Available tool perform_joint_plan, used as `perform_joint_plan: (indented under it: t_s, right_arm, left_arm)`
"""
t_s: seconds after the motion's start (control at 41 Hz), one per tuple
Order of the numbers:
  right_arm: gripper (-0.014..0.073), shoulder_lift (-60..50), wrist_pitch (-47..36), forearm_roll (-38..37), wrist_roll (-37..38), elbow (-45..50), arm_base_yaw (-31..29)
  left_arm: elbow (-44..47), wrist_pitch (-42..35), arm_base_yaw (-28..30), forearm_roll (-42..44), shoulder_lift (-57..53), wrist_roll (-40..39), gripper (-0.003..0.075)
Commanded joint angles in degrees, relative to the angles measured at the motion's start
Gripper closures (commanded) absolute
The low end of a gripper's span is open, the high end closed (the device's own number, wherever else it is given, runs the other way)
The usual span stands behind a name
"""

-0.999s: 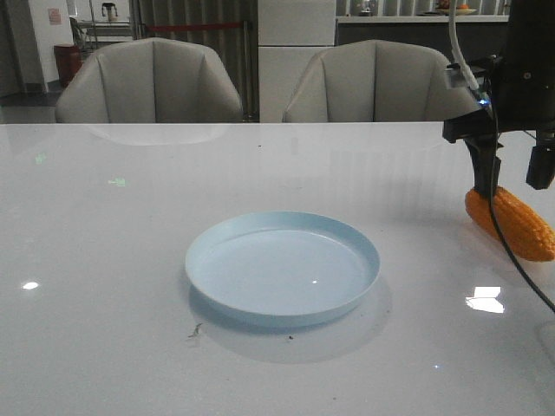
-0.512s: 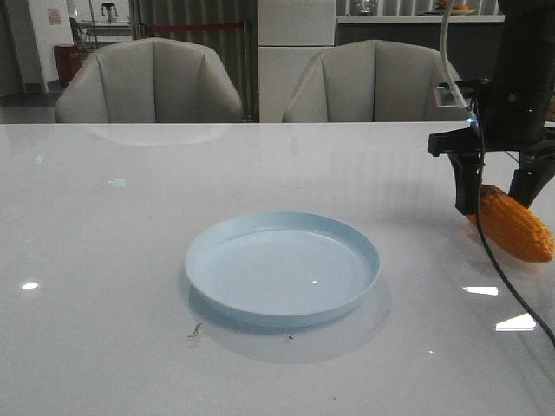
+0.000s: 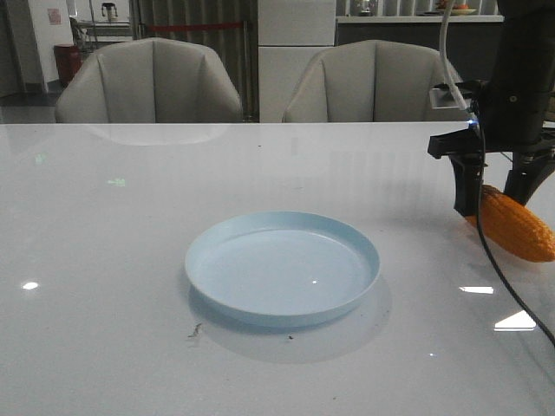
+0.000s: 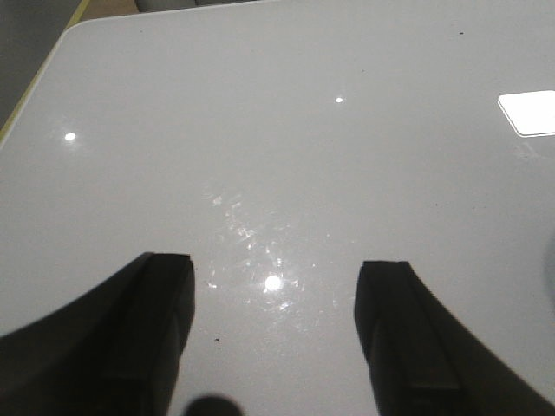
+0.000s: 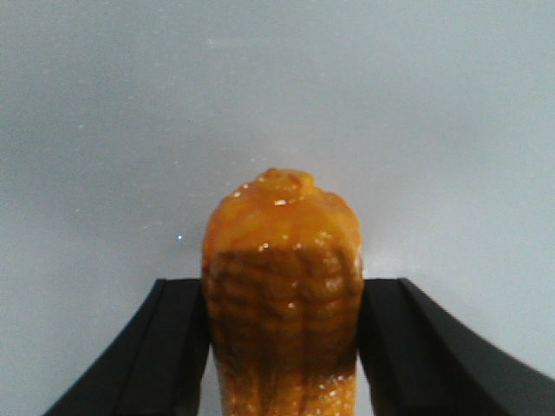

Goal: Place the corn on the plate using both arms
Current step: 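Carry the corn with the right gripper over the plate and lower it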

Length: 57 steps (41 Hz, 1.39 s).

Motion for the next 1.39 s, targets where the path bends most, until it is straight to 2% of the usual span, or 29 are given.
perform_joint_plan:
  t_s: [0.0, 0.122, 0.244, 0.439, 0.706, 0.974, 1.364]
  right_arm:
    - [0.0527, -6.1, 0.1, 4.1, -5.8, -2.6, 1.0]
    - [0.0527, -8.5, 2.0, 9.6, -10.9, -4.7, 3.2]
    - [0.0527, -9.6, 4.1, 12.6, -12.8, -7.9, 6.5]
    - [0.0527, -9.7, 7.2, 13.3, -13.4, -11.2, 14.0]
    - [0.0527, -9.3, 6.7, 13.3, -13.4, -11.2, 22.1]
    - [0.0527, -4.4, 5.3, 13.5, -13.3, -11.3, 25.1]
    - [0.0529, 0.1, 5.6, 14.2, -13.3, -11.3, 25.3]
  left_arm:
    - [-1.6, -5.7, 0.1, -0.3, -0.7, -0.5, 0.0265]
    - [-1.6, -6.0, 0.1, -0.3, -0.7, -0.5, 0.0265]
    - [-1.6, -6.5, 0.1, -0.3, -0.7, -0.5, 0.0265]
    - [-1.6, -6.6, 0.1, -0.3, -0.7, -0.5, 0.0265]
    - [-1.6, -6.6, 0.1, -0.3, -0.7, -0.5, 0.0265]
    - [-1.6, -6.6, 0.1, -0.3, -0.7, -0.5, 0.0265]
    - [-1.6, -8.0, 0.1, -0.3, -0.7, -0.5, 0.0265]
